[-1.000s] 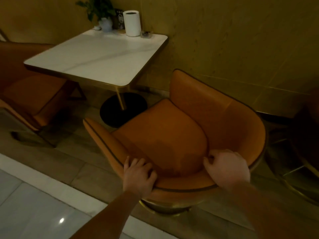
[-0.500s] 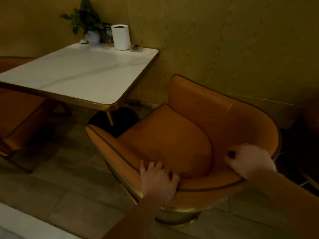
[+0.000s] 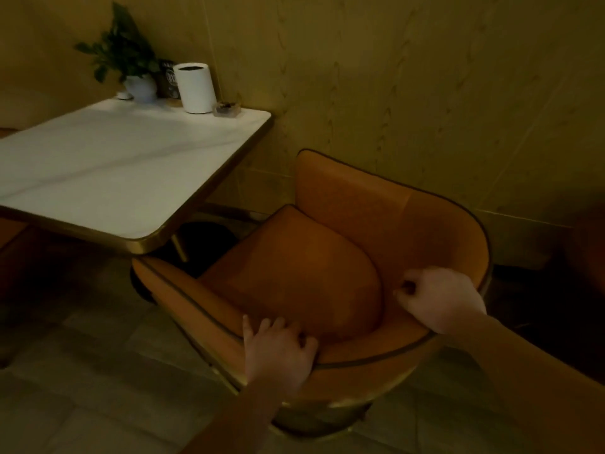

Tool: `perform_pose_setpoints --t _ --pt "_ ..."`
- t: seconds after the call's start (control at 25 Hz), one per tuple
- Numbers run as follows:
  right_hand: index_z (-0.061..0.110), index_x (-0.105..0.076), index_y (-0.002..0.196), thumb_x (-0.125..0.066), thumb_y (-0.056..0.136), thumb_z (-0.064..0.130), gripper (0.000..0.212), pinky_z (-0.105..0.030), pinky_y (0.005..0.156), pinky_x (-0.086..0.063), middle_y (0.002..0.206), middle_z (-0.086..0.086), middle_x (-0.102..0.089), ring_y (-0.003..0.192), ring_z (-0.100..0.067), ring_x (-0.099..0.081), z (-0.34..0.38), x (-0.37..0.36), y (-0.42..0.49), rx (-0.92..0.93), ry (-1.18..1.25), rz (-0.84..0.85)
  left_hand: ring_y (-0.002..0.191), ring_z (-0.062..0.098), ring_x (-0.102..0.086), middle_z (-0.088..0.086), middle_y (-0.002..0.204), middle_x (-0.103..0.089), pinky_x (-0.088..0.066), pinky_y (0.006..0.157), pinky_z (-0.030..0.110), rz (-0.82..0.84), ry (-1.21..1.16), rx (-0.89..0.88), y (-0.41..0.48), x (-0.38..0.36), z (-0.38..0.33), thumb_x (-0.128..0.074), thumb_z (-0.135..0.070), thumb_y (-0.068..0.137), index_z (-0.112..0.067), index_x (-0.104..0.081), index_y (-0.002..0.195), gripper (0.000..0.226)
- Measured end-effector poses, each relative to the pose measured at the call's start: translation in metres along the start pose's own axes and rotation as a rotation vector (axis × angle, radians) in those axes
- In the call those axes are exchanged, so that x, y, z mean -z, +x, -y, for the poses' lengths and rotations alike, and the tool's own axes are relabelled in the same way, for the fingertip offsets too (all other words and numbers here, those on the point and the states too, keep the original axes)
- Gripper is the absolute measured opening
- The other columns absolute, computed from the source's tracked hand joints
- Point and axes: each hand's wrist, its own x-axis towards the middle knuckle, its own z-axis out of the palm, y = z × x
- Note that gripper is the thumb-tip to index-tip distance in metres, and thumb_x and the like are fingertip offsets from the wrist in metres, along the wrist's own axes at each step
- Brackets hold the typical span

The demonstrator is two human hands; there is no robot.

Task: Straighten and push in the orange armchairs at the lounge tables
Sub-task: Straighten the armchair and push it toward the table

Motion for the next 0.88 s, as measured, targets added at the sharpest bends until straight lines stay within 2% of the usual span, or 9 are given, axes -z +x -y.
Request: perform_pose_setpoints --t 0.24,0.56,0.76,0.88 --pt "0.037 -0.064 0.105 -0.049 0.093 0.054 0.025 -0.031 0.071 -0.035 0.08 0.012 -0.048 0.08 -0.012 -0.048 -0.042 0.003 0.054 0.058 0.021 0.015 0.12 0.02 -0.047 -0.008 0.112 -0.06 -0.007 0.117 0.06 -0.029 -0.043 0.071 0.038 -0.003 -0.04 -0.025 -0.056 0.088 -0.03 -0.064 0.101 0.048" --pt "0.033 -0.063 0.101 -0.05 0.091 0.054 0.027 -0.031 0.069 -0.035 0.084 0.007 -0.054 0.079 -0.015 -0.048 -0.07 0.005 0.116 0.082 -0.046 0.048 0.121 0.021 -0.045 -0.006 0.115 -0.058 -0.007 0.116 0.063 -0.003 -0.043 0.094 0.09 -0.001 -0.068 -0.023 -0.055 0.09 -0.031 -0.062 0.103 0.048" --pt "0.032 -0.063 0.099 -0.047 0.092 0.051 0.025 -0.031 0.07 -0.038 0.088 0.01 -0.057 0.085 -0.01 -0.048 -0.081 0.006 0.142 0.136 -0.005 -0.012 0.12 0.018 -0.045 -0.009 0.114 -0.057 -0.006 0.117 0.062 -0.009 -0.064 0.121 0.116 -0.002 -0.076 -0.023 -0.054 0.088 -0.032 -0.061 0.103 0.047" --pt "0.031 -0.064 0.108 -0.042 0.093 0.052 0.034 -0.032 0.08 -0.045 0.099 0.012 -0.065 0.095 -0.01 -0.052 -0.091 0.003 0.15 0.201 0.016 -0.091 0.119 0.017 -0.046 -0.009 0.113 -0.056 -0.007 0.117 0.063 -0.006 -0.065 0.132 0.125 -0.001 -0.081 -0.021 -0.054 0.088 -0.032 -0.061 0.102 0.047"
